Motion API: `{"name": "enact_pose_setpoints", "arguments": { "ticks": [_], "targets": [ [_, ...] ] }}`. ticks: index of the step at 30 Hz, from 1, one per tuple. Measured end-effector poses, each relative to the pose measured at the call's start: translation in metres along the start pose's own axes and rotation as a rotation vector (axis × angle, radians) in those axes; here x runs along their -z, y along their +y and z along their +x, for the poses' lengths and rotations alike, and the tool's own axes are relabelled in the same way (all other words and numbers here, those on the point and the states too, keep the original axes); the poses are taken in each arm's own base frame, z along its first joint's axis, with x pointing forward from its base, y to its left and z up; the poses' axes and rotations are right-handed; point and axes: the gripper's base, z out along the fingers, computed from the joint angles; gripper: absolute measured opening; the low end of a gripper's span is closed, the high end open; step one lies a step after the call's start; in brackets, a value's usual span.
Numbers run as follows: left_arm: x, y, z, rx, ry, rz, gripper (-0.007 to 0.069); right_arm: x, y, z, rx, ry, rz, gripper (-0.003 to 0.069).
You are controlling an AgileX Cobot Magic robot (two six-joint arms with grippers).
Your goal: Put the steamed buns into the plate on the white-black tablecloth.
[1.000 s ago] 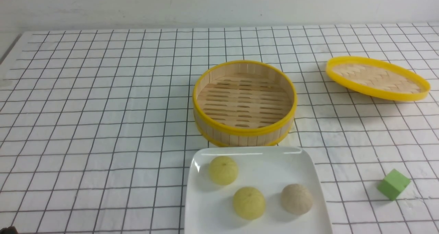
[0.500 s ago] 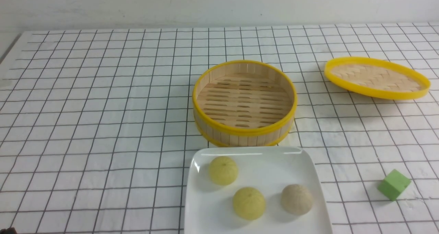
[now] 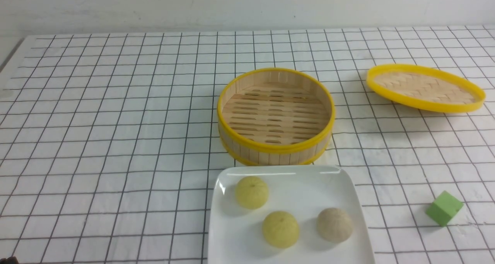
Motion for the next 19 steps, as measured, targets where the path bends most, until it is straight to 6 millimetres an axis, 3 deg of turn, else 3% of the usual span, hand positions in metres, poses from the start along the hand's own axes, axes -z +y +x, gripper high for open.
{"name": "enact_pose_setpoints", "arguments": {
  "ticks": [19],
  "targets": [
    [0.0,0.0,0.0,0.0,0.0,0.0,0.0083,0.0,0.0,0.0,0.0,0.0,0.0,0.0239]
  ]
}}
